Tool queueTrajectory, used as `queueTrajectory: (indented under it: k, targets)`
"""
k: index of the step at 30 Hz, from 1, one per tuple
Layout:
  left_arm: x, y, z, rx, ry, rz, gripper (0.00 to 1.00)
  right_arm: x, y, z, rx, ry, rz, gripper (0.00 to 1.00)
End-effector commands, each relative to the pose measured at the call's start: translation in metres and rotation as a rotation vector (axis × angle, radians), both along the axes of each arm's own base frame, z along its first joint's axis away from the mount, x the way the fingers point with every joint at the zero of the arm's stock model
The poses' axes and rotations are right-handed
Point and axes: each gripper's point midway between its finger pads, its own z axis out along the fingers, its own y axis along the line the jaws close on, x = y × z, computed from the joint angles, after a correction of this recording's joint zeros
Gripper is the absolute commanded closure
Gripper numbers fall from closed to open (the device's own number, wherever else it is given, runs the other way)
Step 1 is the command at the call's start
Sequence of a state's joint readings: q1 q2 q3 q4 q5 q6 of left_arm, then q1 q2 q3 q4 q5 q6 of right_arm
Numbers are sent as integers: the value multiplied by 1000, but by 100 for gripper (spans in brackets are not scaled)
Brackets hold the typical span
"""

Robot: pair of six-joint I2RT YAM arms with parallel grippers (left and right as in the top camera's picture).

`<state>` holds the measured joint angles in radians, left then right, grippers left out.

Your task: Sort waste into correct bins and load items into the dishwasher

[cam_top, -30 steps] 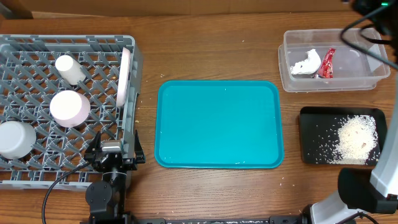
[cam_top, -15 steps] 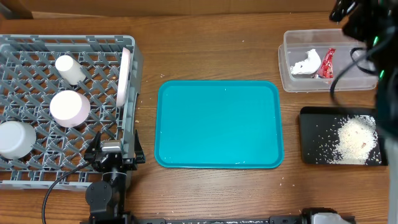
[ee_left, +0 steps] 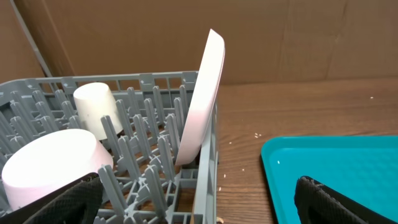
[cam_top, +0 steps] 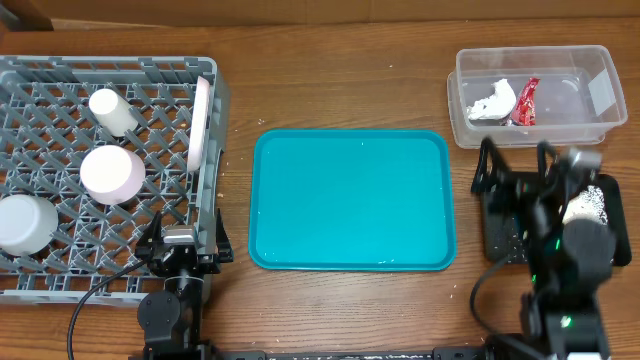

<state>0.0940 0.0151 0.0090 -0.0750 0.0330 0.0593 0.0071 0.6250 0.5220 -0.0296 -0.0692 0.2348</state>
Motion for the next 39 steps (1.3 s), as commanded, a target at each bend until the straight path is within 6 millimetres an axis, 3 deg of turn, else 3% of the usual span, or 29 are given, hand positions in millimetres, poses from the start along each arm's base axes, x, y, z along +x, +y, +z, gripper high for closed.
queueTrajectory:
  k: [1,6,13,18,24,39]
  targets:
    - [0,2,0,16,-3,10,0,-27,18,-24,-92,-112,105,0]
    - [0,2,0,16,-3,10,0,-46,20,-53,-109,-176,115,0]
    - [0,2,0,16,-3,10,0,-54,17,-85,-106,-181,97,0]
    - [0,2,0,16,-3,10,0,-55,-1,-86,-106,-176,-8,0]
    - [0,2,0,16,-3,10,0,-54,-18,-113,-123,-61,-100,0]
    - [0,2,0,16,-3,10,0,-54,-16,-113,-272,-68,-82,0]
